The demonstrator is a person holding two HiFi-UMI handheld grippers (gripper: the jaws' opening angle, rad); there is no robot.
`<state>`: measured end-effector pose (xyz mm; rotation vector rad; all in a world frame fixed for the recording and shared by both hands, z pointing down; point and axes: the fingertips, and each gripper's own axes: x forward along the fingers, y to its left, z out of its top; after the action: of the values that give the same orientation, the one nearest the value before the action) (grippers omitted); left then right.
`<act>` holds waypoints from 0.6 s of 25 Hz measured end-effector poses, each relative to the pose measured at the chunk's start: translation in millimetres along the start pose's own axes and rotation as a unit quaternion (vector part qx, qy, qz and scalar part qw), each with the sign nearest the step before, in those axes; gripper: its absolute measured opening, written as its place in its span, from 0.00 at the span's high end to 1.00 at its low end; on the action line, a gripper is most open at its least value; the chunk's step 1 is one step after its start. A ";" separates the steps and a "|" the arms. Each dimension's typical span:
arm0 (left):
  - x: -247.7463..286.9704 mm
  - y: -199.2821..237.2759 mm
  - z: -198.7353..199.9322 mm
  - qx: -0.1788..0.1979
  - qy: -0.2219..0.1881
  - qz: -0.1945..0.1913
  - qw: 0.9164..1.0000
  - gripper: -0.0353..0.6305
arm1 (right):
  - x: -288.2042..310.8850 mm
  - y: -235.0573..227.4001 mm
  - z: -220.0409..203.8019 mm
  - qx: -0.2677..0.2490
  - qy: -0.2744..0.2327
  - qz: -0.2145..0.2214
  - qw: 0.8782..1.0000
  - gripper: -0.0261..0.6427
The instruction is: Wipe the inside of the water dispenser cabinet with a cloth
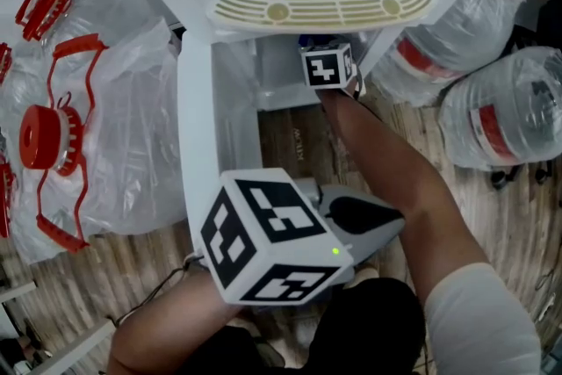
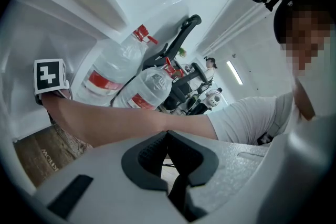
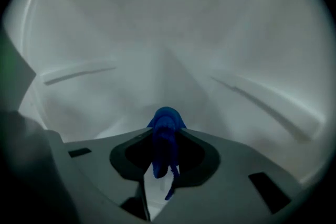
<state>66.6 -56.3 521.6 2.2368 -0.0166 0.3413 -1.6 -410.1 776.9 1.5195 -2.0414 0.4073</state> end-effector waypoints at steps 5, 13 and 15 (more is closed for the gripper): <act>-0.3 2.6 0.3 -0.001 -0.001 0.001 1.000 0.94 | 18.2 16.9 -12.1 -0.013 0.026 0.024 0.999 0.83; 1.8 0.2 -2.2 0.004 0.007 -0.001 1.000 0.94 | -14.6 33.6 -29.1 -0.021 0.017 0.069 0.997 0.83; 2.5 0.0 -2.9 0.005 0.009 -0.001 1.000 0.94 | -25.4 35.0 -38.9 -0.022 0.022 0.073 0.997 0.83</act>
<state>68.3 -53.9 523.9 2.2426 -0.0025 0.3600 -19.8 -358.2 795.8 1.3279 -2.1196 0.4450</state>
